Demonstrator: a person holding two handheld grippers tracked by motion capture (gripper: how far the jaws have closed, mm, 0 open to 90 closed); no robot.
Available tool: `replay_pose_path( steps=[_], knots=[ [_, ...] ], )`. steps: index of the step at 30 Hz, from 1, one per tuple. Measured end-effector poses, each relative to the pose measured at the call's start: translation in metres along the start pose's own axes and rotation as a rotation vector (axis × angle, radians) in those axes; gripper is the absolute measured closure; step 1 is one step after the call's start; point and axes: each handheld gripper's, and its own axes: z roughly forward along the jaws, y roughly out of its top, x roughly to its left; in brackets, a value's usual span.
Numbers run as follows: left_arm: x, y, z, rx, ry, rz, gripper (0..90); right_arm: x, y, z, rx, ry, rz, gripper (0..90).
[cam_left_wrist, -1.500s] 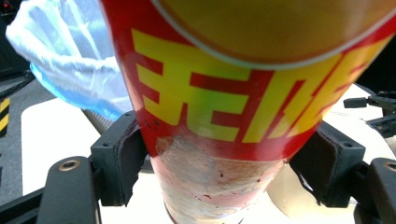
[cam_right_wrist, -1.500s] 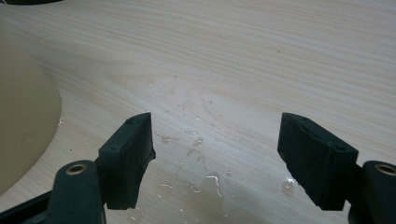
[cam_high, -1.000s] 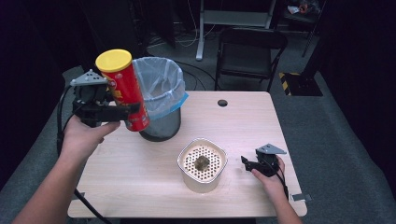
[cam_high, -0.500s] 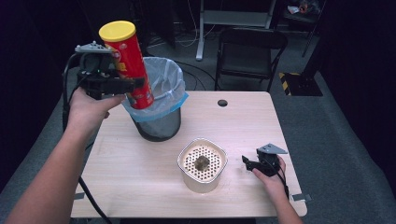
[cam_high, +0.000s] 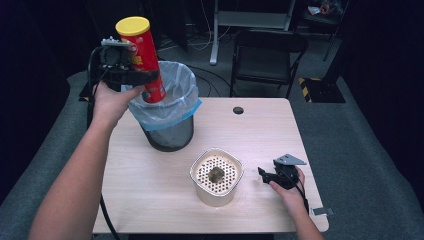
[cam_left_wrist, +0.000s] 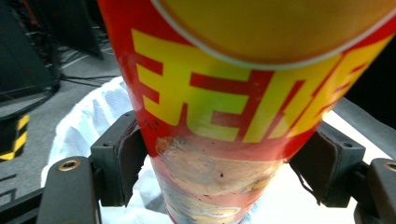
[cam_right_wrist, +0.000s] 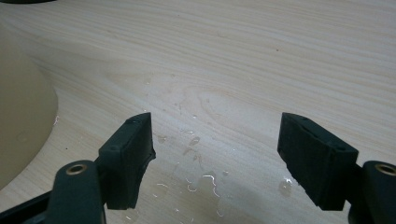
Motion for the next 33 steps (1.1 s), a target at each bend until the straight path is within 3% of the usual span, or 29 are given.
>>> replay_pose_path(
  steps=[3, 9, 12, 13, 18, 21, 26, 27, 29, 33],
  knots=[
    [0.005, 0.003, 0.008, -0.012, -0.009, -0.012, 23.8, 0.0, 0.0, 0.0, -0.004, 0.006, 0.008, 26.2],
    [0.014, -0.004, 0.03, -0.016, 0.037, -0.035, 23.7, -0.001, 0.001, -0.001, -0.007, 0.005, 0.017, 26.2],
    [0.016, -0.007, 0.037, -0.01, 0.038, -0.046, 23.6, 0.001, 0.001, 0.0, -0.007, 0.009, 0.01, 26.2],
    [0.018, -0.01, 0.044, 0.015, 0.049, -0.058, 23.6, 0.001, 0.001, 0.0, -0.002, 0.012, 0.005, 26.2],
    [0.021, -0.017, 0.058, 0.032, 0.068, -0.055, 23.5, 0.001, 0.001, 0.001, -0.004, 0.014, -0.004, 26.2],
    [0.025, -0.023, 0.069, 0.079, 0.077, -0.094, 22.8, 0.001, 0.001, 0.001, -0.003, 0.018, -0.003, 26.2],
    [0.032, -0.029, 0.072, 0.113, 0.108, -0.131, 12.3, 0.001, 0.001, 0.0, -0.007, 0.023, 0.008, 26.2],
    [0.035, -0.033, 0.069, 0.11, 0.135, -0.146, 12.2, 0.001, 0.001, 0.0, -0.007, 0.026, 0.008, 26.2],
    [0.039, -0.036, 0.065, 0.103, 0.128, -0.165, 12.1, 0.002, 0.001, -0.001, -0.007, 0.027, 0.006, 26.2],
    [0.043, -0.042, 0.057, 0.098, 0.115, -0.158, 12.4, 0.002, 0.002, 0.0, -0.009, 0.028, 0.002, 26.2]
  ],
)
